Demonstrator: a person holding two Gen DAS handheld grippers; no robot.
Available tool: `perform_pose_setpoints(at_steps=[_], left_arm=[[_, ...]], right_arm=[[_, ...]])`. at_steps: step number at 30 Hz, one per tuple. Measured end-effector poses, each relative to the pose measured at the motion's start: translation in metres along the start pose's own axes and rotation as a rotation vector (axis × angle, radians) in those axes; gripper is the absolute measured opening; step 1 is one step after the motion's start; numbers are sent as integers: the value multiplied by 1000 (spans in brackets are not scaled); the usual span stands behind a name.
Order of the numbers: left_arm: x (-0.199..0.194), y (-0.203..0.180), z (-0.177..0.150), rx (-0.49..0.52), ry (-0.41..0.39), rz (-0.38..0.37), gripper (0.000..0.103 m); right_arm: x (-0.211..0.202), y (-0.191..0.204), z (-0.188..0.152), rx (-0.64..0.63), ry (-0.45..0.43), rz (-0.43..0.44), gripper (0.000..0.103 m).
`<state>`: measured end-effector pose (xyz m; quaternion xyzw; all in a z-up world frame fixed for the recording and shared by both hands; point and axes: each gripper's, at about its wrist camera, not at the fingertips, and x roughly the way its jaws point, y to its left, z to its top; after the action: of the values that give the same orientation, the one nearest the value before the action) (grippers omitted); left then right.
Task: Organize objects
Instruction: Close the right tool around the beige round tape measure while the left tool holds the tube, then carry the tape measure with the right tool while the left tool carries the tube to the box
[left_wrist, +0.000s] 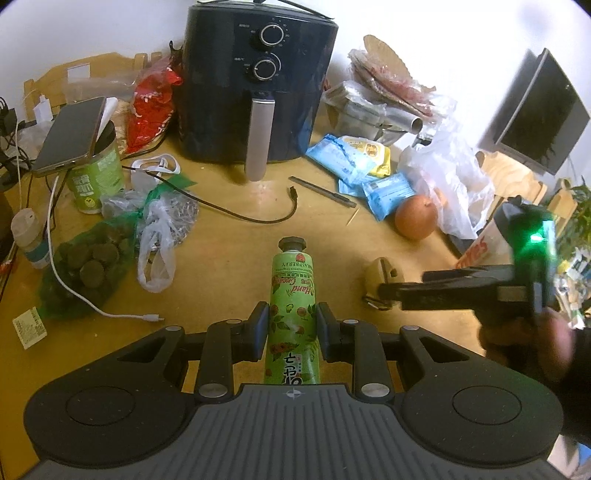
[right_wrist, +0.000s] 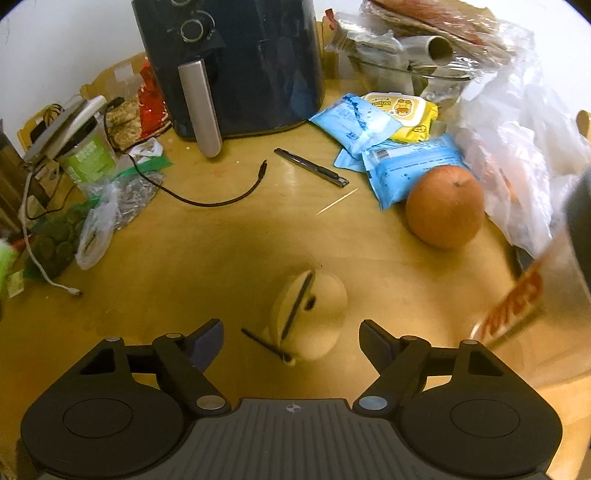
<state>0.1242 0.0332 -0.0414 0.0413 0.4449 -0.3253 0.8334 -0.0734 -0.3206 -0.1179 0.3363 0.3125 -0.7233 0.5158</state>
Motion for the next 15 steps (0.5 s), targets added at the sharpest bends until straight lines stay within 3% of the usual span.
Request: perform_pose_setpoints(at_steps=[6,11,15], left_arm=[[-8,2,-2,-9,-18,-10,27],[-16,5,-2,-20,-38,-15,27],[-22,7,-5,-30,-52,-20,27]], right_arm=[[27,6,8,27,32,-89,75],[44,4,11,94,87,-144,62],[51,3,12,117,101,-168,61]])
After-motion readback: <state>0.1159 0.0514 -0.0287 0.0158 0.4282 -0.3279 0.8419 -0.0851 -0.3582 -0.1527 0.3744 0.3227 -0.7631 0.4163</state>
